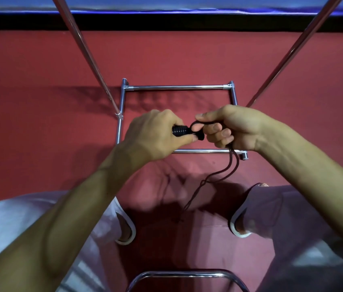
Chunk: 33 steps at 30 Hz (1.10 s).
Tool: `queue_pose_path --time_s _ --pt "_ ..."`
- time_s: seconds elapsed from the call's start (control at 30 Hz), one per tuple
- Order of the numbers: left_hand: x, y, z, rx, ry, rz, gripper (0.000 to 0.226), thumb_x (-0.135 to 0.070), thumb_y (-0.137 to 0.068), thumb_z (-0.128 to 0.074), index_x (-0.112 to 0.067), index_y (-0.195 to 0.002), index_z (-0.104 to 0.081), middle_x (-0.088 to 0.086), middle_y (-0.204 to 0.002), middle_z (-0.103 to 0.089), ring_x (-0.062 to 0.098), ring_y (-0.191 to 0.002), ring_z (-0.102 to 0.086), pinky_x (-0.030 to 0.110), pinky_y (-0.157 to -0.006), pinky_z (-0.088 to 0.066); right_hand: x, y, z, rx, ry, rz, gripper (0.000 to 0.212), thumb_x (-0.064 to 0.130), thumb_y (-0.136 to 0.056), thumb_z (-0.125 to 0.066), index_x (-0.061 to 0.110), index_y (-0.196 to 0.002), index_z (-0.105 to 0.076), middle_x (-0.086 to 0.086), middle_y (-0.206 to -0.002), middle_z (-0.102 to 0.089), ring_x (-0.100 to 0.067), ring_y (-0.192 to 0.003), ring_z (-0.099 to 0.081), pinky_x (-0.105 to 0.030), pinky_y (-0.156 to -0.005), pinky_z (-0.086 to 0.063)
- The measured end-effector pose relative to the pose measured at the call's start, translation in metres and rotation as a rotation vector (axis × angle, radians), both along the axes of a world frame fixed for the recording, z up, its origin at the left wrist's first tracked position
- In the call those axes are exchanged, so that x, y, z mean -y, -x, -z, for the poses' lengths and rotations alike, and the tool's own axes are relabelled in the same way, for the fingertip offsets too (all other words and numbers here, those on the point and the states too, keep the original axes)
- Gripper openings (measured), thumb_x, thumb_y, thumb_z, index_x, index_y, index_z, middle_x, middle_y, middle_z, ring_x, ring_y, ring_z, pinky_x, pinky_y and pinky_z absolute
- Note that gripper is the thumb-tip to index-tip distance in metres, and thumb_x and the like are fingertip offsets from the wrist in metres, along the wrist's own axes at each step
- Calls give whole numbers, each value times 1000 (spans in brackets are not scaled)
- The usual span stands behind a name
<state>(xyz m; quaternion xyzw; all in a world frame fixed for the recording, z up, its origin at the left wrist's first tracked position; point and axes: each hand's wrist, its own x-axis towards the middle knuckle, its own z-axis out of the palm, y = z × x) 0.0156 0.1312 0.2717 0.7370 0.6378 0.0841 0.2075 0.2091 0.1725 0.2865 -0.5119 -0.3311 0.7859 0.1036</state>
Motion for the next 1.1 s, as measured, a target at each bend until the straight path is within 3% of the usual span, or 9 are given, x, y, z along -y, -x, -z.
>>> queue_pose_path --time_s 0.23,0.33,0.43,0.57,0.67,0.77,0.83,0.9,1.1 --pt "-3 17 -12 138 284 22 63 -62 -77 -72 -5 -61 -53 0 -48 -35 21 -46 -33 31 -50 -28 -3 -5 7 41 -477 -222 21 13 -94 -69 2 -76 -71 0 -47 -30 -11 -44 -19 -21 -41 -15" --pt "-1 25 -17 287 537 76 52 -54 -79 -77 -5 -66 -68 8 -46 -45 21 -40 -36 26 -44 -31 -6 -9 0 46 -677 -470 4 7 -85 -80 6 -83 -76 -6 -57 -58 -16 -53 -37 -28 -51 -27" --pt "5 24 -22 387 725 173 51 -57 -78 -74 -8 -68 -68 13 -47 -44 22 -40 -33 26 -44 -30 -8 -13 -2 -11 -697 -489 14 15 -79 -85 9 -86 -76 -15 -69 -70 -22 -63 -50 -31 -60 -35" --pt "5 25 -31 583 795 223 48 -56 -81 -69 -9 -70 -66 10 -45 -38 17 -37 -27 22 -43 -26 -13 -20 -5 -149 -740 -467 22 33 -80 -86 14 -90 -81 -38 -76 -56 -45 -54 -37 -44 -50 -34" --pt "4 25 -35 704 783 260 46 -50 -86 -67 -7 -71 -65 8 -44 -37 15 -37 -26 23 -44 -25 -15 -22 -8 -190 -775 -438 13 28 -89 -75 18 -86 -81 -29 -66 -47 -41 -52 -27 -36 -47 -26" --pt "4 25 -39 759 734 274 50 -52 -87 -67 -4 -72 -63 8 -44 -37 15 -37 -27 25 -44 -23 -15 -23 -6 -153 -754 -442 48 28 -97 -61 -8 -65 -58 -11 -55 -29 -20 -49 -21 -29 -46 -20" --pt "4 25 -40 780 678 254 48 -50 -89 -68 -5 -72 -63 9 -43 -36 15 -35 -27 23 -42 -24 -14 -21 -3 -156 -706 -394 51 28 -100 -54 2 -58 -40 -4 -54 -25 -14 -47 -19 -28 -46 -17" --pt "3 25 -40 804 595 233 45 -45 -93 -65 -6 -70 -64 11 -43 -37 15 -34 -29 22 -40 -25 -11 -15 2 -197 -607 -312 44 27 -101 -49 16 -59 -41 3 -51 -28 -11 -44 -20 -26 -44 -15" --pt "0 23 -31 706 139 106 58 -40 -96 -70 10 -69 -55 21 -48 -37 18 -39 -34 29 -41 -28 9 17 24 -349 -247 7 41 34 -110 -35 20 -72 -33 5 -49 -25 -7 -42 -18 -20 -39 -17"
